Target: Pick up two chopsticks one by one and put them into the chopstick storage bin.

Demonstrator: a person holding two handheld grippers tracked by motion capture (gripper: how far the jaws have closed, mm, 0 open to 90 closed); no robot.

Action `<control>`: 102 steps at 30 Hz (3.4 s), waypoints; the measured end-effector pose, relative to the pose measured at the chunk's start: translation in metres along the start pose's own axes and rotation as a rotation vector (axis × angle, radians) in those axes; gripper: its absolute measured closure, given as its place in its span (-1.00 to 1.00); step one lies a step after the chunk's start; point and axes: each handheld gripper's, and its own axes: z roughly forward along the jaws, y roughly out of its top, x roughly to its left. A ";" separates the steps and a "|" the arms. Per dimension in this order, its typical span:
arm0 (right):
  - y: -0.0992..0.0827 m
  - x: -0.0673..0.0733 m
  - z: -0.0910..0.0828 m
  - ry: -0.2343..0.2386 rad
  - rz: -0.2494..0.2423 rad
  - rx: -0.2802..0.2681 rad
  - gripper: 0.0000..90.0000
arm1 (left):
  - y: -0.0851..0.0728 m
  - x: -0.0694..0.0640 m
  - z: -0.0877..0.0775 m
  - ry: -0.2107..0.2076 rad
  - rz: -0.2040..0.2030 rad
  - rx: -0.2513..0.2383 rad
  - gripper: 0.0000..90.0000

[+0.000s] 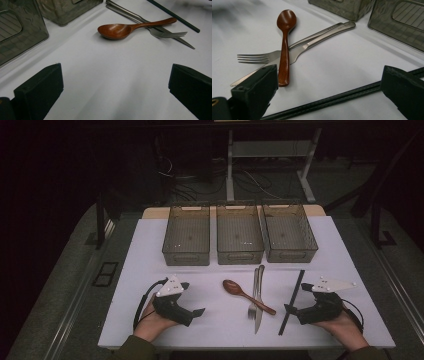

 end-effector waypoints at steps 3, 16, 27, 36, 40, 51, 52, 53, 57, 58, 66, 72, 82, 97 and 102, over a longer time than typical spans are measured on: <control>0.000 0.000 -0.001 -0.005 0.006 0.008 -0.96 | 0.000 0.000 0.000 0.002 -0.001 0.002 -1.00; 0.004 -0.007 -0.005 -0.031 0.033 0.073 -0.66 | 0.001 0.000 0.001 0.003 -0.008 0.005 -1.00; 0.012 -0.022 0.000 -0.088 0.086 0.110 -0.27 | 0.000 -0.001 0.001 0.003 -0.010 0.010 -1.00; 0.016 -0.039 0.011 -0.158 0.158 0.163 -0.15 | 0.000 -0.002 0.002 0.001 -0.012 0.014 -1.00; 0.019 -0.052 0.019 -0.191 0.201 0.178 -0.13 | 0.000 -0.001 0.003 0.000 -0.017 0.016 -1.00; 0.028 -0.080 0.036 -0.265 0.267 0.214 0.00 | -0.001 0.000 0.004 -0.003 -0.021 0.017 -1.00; 0.028 -0.082 0.038 -0.272 0.267 0.215 0.01 | -0.001 0.000 0.004 -0.003 -0.023 0.018 -1.00; 0.029 -0.083 0.039 -0.277 0.274 0.221 0.03 | -0.001 0.000 0.004 -0.003 -0.023 0.018 -1.00; 0.030 -0.086 0.041 -0.289 0.284 0.228 0.07 | -0.001 -0.001 0.004 -0.003 -0.016 0.019 -1.00; 0.031 -0.086 0.043 -0.292 0.289 0.234 0.10 | -0.001 -0.001 0.004 -0.003 -0.016 0.019 -1.00; 0.031 -0.084 0.046 -0.320 0.272 0.257 0.21 | -0.001 0.000 0.004 -0.004 -0.013 0.022 -1.00; 0.034 -0.081 0.048 -0.333 0.248 0.271 0.28 | -0.001 0.000 0.004 -0.004 -0.015 0.023 -1.00; 0.040 -0.078 0.056 -0.328 0.223 0.279 0.37 | -0.001 -0.001 0.004 -0.004 -0.016 0.024 -1.00; 0.048 -0.071 0.065 -0.322 0.164 0.289 0.54 | -0.001 -0.001 0.004 -0.005 -0.014 0.024 -1.00; 0.049 -0.070 0.066 -0.312 0.145 0.288 0.56 | -0.001 -0.001 0.004 -0.004 -0.016 0.020 -1.00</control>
